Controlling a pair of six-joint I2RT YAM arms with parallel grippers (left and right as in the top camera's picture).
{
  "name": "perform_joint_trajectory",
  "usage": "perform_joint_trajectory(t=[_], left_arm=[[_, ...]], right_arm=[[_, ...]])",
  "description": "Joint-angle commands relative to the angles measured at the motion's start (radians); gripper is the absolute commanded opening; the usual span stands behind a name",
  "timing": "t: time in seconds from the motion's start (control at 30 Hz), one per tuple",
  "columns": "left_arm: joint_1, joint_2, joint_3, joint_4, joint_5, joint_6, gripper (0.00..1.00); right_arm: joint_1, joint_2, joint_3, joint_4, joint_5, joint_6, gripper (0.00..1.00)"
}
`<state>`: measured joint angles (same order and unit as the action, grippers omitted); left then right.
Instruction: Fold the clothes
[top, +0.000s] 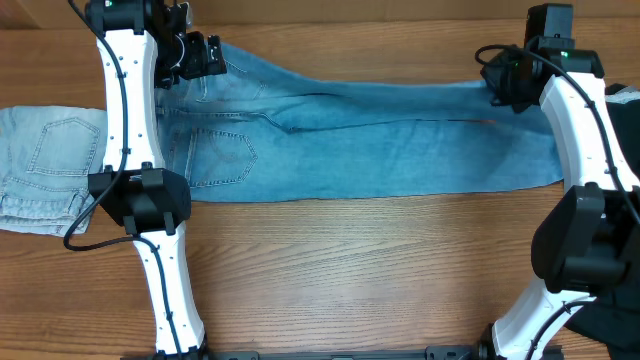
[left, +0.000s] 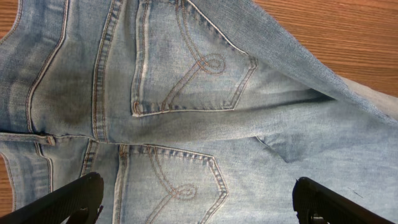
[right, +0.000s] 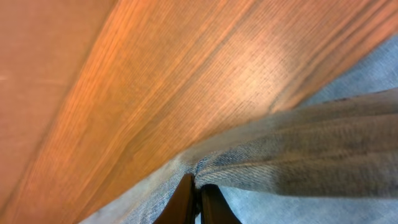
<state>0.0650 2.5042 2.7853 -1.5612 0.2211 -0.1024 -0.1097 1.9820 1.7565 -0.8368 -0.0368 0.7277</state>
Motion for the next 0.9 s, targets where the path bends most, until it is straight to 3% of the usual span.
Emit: perform_joint_trajectory(t=[0.0,0.1,0.13,0.17,0.2,0.23,0.27,0.33,0.4,0.5,0.53,0.57,0.6,0.67,0.87], left_arm=[[-0.007,-0.011,0.011,-0.002,0.005,-0.001,1.00],[-0.006,-0.012,0.011,-0.002,0.004,0.013,1.00],[-0.007,-0.012,0.011,-0.002,0.000,0.013,1.00],[-0.006,-0.012,0.011,0.000,-0.012,0.013,1.00],[-0.006,-0.012,0.011,0.003,-0.023,0.014,1.00],[-0.006,-0.012,0.011,0.011,-0.026,0.021,1.00],[-0.006,-0.012,0.011,0.024,-0.037,0.021,1.00],[-0.005,-0.012,0.011,0.067,-0.075,0.021,1.00],[-0.006,-0.012,0.011,0.115,-0.077,0.021,1.00],[-0.006,-0.011,0.011,0.179,-0.076,0.021,0.97],[-0.006,-0.011,0.011,0.179,-0.100,0.021,0.82],[-0.006,-0.011,0.010,0.165,-0.132,0.021,0.19],[-0.006,-0.011,0.005,0.129,-0.162,0.020,0.04],[0.000,-0.011,-0.004,0.072,-0.225,0.008,0.04],[0.013,-0.011,-0.152,0.047,-0.221,-0.034,0.04]], right_arm=[[0.003,0.042,0.012,0.130,0.018,-0.014,0.04],[0.003,0.112,0.012,0.262,0.021,-0.015,0.04],[0.003,0.143,0.012,0.311,0.021,-0.022,0.13],[0.003,0.176,0.012,0.368,0.026,-0.022,0.36],[0.003,0.206,0.012,0.424,0.036,-0.048,0.50],[0.003,0.232,0.012,0.483,0.035,-0.109,0.79],[0.003,0.245,0.012,0.523,0.036,-0.168,1.00],[0.001,0.240,0.021,0.563,0.036,-0.291,1.00],[0.001,0.225,0.071,0.489,0.035,-0.418,1.00],[0.004,0.214,0.180,0.192,0.035,-0.505,0.99],[0.004,0.212,0.184,0.087,0.016,-0.533,0.80],[0.004,0.212,0.184,0.003,-0.021,-0.579,0.38],[0.004,0.212,0.184,-0.077,-0.037,-0.579,0.04],[0.004,0.212,0.184,-0.167,-0.040,-0.579,0.04],[0.004,0.214,0.168,-0.354,-0.089,-0.579,0.04]])
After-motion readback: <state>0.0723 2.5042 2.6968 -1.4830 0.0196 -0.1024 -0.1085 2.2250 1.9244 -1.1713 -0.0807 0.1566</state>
